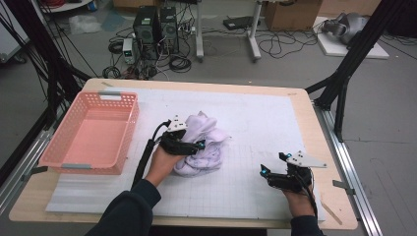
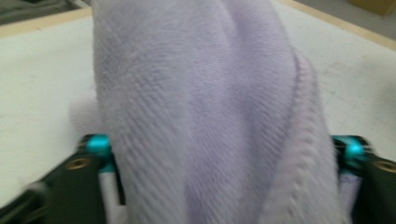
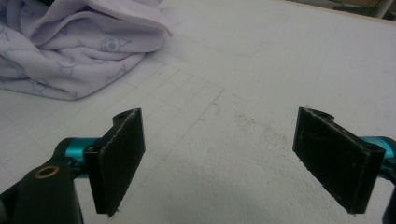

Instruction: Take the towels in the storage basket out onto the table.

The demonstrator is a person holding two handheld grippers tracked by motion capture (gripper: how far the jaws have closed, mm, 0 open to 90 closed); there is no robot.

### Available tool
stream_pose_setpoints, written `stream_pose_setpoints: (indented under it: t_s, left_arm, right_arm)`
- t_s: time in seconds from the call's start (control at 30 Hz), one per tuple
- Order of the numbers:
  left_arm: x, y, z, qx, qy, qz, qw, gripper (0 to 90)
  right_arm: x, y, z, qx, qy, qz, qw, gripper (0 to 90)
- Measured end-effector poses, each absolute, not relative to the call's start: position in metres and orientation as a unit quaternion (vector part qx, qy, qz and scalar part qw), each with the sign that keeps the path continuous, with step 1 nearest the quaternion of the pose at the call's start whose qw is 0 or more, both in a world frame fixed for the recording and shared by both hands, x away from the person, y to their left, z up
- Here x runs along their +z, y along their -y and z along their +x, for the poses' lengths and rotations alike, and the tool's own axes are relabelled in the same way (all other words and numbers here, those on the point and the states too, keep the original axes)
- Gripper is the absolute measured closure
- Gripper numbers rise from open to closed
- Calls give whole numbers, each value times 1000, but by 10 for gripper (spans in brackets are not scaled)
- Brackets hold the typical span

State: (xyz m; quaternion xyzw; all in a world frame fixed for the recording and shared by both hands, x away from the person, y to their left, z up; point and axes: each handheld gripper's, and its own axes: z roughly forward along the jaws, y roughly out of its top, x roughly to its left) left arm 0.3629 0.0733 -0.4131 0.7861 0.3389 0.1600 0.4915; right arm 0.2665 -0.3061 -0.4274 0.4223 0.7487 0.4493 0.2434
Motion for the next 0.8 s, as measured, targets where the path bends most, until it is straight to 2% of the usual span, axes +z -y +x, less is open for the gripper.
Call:
stream_pose_setpoints:
  t_s: [0.03, 0.4, 0.8]
  left_arm:
    - [-410, -76, 361, 164, -336, 787, 491, 198]
    - [-378, -115, 324, 210, -320, 732, 564, 192]
    - [-407, -168, 293, 212, -346, 703, 584, 193]
  right_arm:
    - [-427, 306, 266, 448, -749, 423, 243, 156]
    - [-428, 305, 268, 446, -749, 425, 245, 156]
    - [-425, 307, 262, 447, -741, 433, 253, 156]
